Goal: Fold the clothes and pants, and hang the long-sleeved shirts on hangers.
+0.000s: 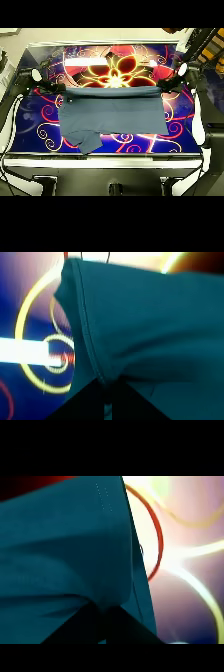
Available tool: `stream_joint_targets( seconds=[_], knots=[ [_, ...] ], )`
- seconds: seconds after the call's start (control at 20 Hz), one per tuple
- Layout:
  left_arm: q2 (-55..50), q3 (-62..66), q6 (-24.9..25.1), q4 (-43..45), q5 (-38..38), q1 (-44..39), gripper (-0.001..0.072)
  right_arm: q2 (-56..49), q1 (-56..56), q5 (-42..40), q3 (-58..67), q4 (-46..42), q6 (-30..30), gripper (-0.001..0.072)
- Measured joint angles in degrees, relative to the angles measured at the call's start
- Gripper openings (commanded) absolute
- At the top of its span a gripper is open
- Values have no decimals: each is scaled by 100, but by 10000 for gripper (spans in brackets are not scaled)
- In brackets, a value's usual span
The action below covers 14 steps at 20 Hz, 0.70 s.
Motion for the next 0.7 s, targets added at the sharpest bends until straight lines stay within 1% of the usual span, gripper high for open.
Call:
stream_joint_targets(
  seconds=[0.15, 0.3, 0.35, 0.4, 0.45, 0.5, 0.6, 0.7],
  knots=[
    [-28, -144, 42, 0, -431, 0, 18, -133, 2, 413, -4, -37, 7, 29],
    [-46, -306, 61, 0, -623, 0, 22, -284, 2, 723, -7, -39, 24, 34],
    [-50, -339, 61, -7, -656, 0, 77, -326, 2, 793, -7, -31, 28, 121],
    [-57, -365, 61, -26, -684, 0, 214, -361, 2, 852, -7, 11, 42, 307],
    [-57, -382, 61, -42, -706, 0, 387, -387, 2, 894, -7, 55, 39, 468],
    [-44, -398, 59, -68, -734, 4, 459, -393, 0, 935, -7, 149, 37, 476],
    [44, -411, 61, -116, -826, 48, 459, -332, -17, 1073, -7, 267, -76, 476],
    [212, -426, 61, -140, -1040, 175, 459, -131, -111, 1259, -7, 332, -374, 476]
  ],
)
